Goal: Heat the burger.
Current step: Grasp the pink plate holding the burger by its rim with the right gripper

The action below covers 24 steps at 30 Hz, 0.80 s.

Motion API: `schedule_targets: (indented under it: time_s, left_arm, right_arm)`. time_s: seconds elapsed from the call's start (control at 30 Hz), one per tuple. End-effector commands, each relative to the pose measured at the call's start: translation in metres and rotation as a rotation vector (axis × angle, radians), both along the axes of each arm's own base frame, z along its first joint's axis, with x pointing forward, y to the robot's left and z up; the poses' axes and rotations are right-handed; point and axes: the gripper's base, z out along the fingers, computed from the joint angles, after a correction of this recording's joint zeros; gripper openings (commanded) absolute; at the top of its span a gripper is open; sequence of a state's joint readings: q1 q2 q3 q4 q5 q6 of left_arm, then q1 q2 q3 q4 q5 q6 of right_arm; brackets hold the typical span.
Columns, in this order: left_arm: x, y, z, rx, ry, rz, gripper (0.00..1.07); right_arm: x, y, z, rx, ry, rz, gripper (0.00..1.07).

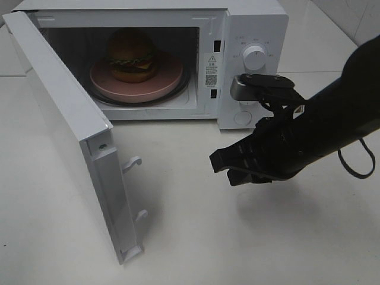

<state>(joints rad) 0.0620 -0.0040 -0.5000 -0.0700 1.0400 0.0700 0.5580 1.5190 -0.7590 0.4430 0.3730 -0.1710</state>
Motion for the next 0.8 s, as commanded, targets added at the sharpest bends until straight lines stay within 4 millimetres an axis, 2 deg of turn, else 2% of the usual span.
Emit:
schedule_targets:
  time_s: [0.03, 0.4, 0.43, 0.5, 0.53, 0.57, 0.6, 0.67, 0.7, 0.8]
  left_arm:
    - [-0.003, 0.0, -0.001, 0.002, -0.02, 0.001, 0.98]
    - [-0.003, 0.0, -0.001, 0.002, -0.02, 0.001, 0.98]
    - [-0.003, 0.0, -0.001, 0.002, -0.02, 0.001, 0.98]
    - [-0.003, 0.0, -0.001, 0.002, -0.02, 0.001, 0.98]
    - [-0.003, 0.0, -0.001, 0.002, -0.02, 0.001, 0.98]
    - [-0.003, 0.0, -0.001, 0.002, -0.02, 0.001, 0.98]
    - [-0.003, 0.0, -0.001, 0.002, -0.02, 0.001, 0.98]
    - [-0.003, 0.0, -0.001, 0.002, -0.02, 0.001, 0.98]
    - [-0.003, 0.0, -0.001, 0.002, -0.02, 0.001, 0.98]
    - [-0.003, 0.0, -0.001, 0.002, -0.02, 0.001, 0.98]
  right_arm:
    - [0.001, 0.002, 0.009, -0.041, -0.02, 0.115, 0.09]
    - [0.008, 0.004, 0.031, -0.172, -0.092, 0.427, 0.1]
    - [0.008, 0.004, 0.033, -0.207, -0.122, 0.518, 0.11]
    - [0.008, 0.003, 0.034, -0.223, -0.136, 0.567, 0.11]
    - [0.008, 0.002, 0.034, -0.257, -0.16, 0.661, 0.11]
    - [0.008, 0.002, 0.034, -0.257, -0.16, 0.661, 0.11]
    - [0.008, 0.001, 0.035, -0.293, -0.194, 0.759, 0.12]
    - [0.009, 0.001, 0.036, -0.309, -0.211, 0.806, 0.12]
    - [0.009, 0.001, 0.038, -0.332, -0.247, 0.901, 0.13]
    - [0.011, 0.002, 0.041, -0.36, -0.307, 1.017, 0.14]
